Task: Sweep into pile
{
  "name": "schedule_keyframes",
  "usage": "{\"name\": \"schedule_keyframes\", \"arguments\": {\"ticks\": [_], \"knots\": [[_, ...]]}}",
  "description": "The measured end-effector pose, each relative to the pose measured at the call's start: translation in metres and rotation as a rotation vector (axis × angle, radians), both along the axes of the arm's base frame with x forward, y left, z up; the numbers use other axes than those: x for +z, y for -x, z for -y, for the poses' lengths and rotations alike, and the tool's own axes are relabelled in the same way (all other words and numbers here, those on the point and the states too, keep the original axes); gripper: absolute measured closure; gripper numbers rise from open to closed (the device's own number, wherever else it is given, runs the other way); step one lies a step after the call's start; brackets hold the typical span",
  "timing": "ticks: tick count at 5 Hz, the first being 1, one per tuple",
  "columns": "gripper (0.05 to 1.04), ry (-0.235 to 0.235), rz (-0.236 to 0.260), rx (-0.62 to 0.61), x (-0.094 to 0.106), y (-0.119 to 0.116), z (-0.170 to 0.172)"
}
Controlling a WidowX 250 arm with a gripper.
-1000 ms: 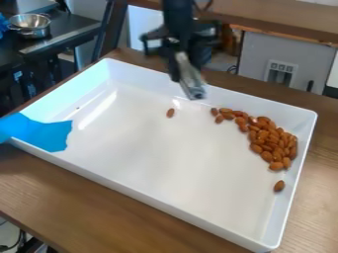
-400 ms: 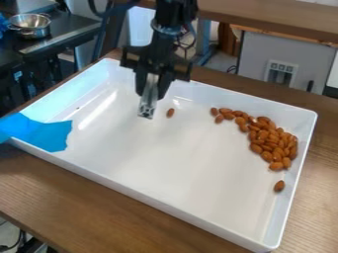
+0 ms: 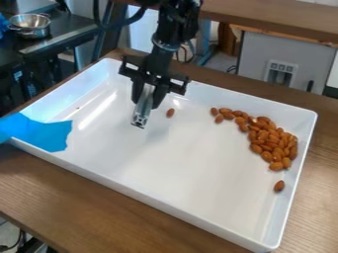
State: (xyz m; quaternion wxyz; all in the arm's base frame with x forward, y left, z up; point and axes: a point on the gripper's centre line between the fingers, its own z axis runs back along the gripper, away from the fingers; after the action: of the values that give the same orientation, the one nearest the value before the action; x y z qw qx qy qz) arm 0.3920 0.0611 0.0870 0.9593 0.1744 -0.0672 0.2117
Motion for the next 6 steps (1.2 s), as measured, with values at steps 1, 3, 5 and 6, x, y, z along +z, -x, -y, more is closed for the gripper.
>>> {"name": "schedule_keyframes", "arguments": {"ticks": [1,3,5,6], "knots": [[0.708,-0.030,-0.019,-0.009,-0.014,-0.002,-0.003],[0.708,-0.027,-0.045,-0.032,-0.025,-0.008,0.010],[0.708,0.009,-0.050,-0.059,-0.026,-0.025,0.038],[0.708,0.019,-0.049,-0.080,-0.027,-0.029,0.059]]}}
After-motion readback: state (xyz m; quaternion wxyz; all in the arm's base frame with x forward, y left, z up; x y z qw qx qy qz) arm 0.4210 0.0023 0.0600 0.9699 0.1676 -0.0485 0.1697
